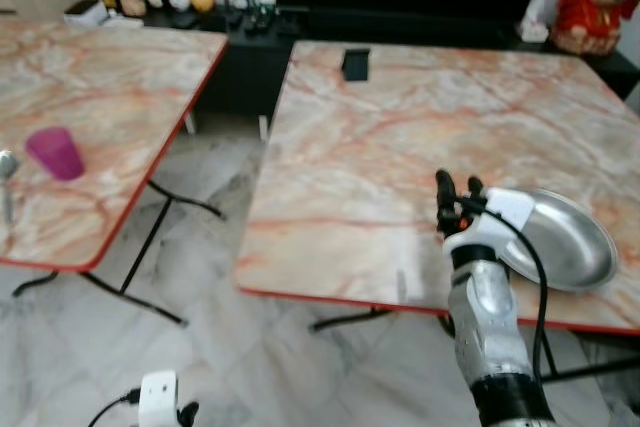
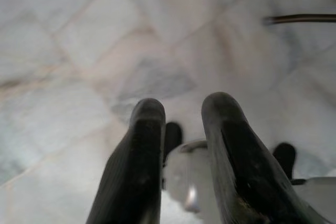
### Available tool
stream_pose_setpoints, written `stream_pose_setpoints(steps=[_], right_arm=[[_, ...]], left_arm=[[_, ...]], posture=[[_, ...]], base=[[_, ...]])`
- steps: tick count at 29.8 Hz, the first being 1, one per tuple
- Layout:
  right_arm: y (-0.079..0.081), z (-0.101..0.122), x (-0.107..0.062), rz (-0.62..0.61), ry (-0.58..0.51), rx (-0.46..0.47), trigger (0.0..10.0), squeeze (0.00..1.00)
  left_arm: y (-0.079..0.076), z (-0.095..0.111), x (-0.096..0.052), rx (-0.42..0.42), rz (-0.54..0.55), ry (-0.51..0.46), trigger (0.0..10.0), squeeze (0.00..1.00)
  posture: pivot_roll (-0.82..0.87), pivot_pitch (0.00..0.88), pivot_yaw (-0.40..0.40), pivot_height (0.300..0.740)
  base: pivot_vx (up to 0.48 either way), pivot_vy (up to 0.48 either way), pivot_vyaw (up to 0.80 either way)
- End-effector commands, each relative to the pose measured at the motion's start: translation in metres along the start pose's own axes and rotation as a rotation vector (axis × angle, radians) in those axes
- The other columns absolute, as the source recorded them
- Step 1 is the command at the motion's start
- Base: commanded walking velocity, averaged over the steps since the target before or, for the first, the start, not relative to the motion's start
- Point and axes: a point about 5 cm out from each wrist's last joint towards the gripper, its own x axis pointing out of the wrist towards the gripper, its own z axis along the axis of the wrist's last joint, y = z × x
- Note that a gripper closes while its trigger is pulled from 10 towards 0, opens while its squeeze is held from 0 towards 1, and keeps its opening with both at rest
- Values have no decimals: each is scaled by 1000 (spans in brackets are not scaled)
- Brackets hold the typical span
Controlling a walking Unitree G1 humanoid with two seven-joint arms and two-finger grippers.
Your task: Setting the table
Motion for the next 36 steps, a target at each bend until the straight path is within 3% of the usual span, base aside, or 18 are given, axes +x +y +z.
stream_pose_setpoints(steps=[1, 22, 27, 31, 36], right_arm=[[-3, 5, 3, 1, -16, -8, 10000, 0], [4, 5, 2, 31, -20, -11, 10000, 0], [5, 10, -3, 24, -59, -76, 10000, 0], [-2, 13, -17, -1, -85, -147, 10000, 0], [-7, 16, -33, 8, -85, -204, 10000, 0]], left_arm=[[0, -6, -1, -7, -1, 26, 10000, 0], [18, -13, -6, -20, 21, 44, 10000, 0], [18, -15, -7, -24, 28, 46, 10000, 0], [1, -12, -3, -20, 13, 45, 10000, 0], [-3, -12, -2, -14, 6, 44, 10000, 0]], posture=[[16, 0, -51, 740], [18, 0, -62, 740], [26, 0, -66, 740], [22, 0, -68, 740], [20, 0, -74, 740]], base=[[0, 480, 0], [0, 479, 0], [0, 480, 0], [0, 480, 0], [0, 479, 0]])
